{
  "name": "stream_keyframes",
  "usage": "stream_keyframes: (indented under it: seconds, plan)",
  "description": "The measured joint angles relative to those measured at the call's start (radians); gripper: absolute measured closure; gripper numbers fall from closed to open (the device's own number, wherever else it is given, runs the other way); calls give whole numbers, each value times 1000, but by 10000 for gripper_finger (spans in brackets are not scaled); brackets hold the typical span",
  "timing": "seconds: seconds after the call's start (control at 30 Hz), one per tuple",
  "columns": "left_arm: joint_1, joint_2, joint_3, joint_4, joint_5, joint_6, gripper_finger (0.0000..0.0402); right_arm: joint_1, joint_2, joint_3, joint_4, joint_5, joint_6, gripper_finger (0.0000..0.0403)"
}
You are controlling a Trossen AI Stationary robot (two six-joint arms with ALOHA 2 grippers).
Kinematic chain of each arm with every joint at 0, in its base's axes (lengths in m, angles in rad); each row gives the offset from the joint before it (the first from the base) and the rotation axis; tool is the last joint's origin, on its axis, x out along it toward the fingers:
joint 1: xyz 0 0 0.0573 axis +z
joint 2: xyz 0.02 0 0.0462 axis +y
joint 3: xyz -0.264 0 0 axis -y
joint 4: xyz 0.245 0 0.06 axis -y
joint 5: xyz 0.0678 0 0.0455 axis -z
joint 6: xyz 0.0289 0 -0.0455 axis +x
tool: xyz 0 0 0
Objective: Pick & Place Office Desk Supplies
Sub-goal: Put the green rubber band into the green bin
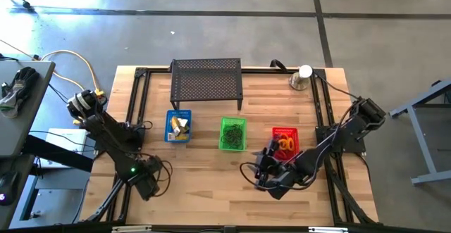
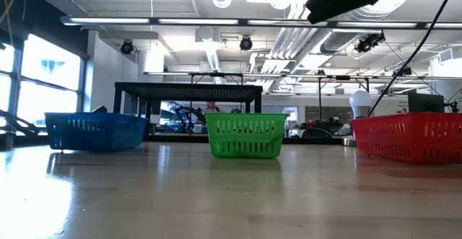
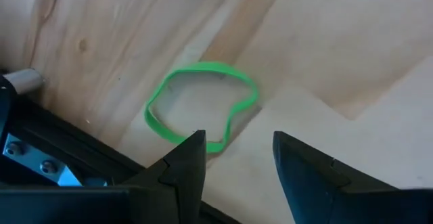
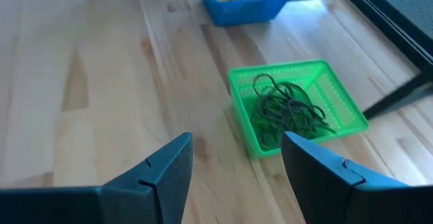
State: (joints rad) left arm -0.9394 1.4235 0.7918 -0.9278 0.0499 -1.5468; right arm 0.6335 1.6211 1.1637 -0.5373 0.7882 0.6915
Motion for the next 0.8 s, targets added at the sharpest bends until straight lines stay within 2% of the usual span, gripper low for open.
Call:
stream_keyframes:
  seconds: [0.27,0.57,0.7,0.8]
  plan:
    - [-1,0,-47,76,8,-17,238,-8,0,0,136,-127,-158,188]
    - [0,-2,-108,128,47,-70,243,-8,0,0,223,-139,-203,188]
    - [0,-3,-125,137,66,-69,270,-8,0,0,223,-139,-202,188]
    - [1,-2,-126,160,71,-38,311,-8,0,0,223,-139,-202,188]
